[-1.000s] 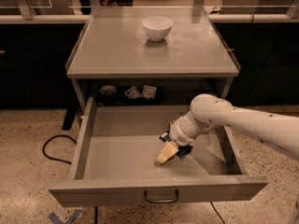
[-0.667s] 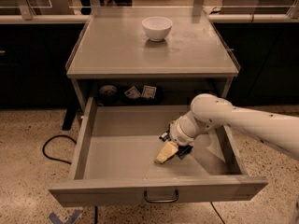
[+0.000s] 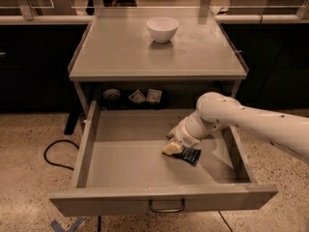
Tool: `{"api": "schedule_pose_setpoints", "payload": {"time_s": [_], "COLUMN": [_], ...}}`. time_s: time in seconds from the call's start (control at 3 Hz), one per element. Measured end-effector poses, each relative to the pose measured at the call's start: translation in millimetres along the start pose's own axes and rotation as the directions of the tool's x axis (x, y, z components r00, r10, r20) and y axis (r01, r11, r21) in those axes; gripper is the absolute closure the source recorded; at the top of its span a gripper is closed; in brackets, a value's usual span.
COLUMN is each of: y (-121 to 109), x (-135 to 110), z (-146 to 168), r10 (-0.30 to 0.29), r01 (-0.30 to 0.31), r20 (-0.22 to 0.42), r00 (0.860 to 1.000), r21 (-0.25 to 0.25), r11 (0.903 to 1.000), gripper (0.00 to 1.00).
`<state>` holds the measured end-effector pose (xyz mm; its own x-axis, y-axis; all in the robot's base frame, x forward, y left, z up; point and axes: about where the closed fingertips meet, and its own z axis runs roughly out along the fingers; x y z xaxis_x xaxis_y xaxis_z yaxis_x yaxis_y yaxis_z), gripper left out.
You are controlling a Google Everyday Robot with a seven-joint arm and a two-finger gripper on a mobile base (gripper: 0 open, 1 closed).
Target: Pick rxbar blueberry from top drawer and place on counter
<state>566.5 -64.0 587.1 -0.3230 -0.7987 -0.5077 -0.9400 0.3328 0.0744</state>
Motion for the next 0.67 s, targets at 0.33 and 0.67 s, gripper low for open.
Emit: {"api": "schedule_pose_setpoints", "payload": {"time_s": [0.33, 0.67], "y": [0.5, 15.6], "x": [-3.7, -49.2], "z": [-6.0, -19.4], "r10": [0.000, -0.095], "r01": [0.000, 0.097], "r20": [0.000, -0.024], "r00": [1.000, 0.995], "r21": [0.000, 0.076], "r11": [1.0000, 0.9924], "gripper": [1.00, 1.00]}}
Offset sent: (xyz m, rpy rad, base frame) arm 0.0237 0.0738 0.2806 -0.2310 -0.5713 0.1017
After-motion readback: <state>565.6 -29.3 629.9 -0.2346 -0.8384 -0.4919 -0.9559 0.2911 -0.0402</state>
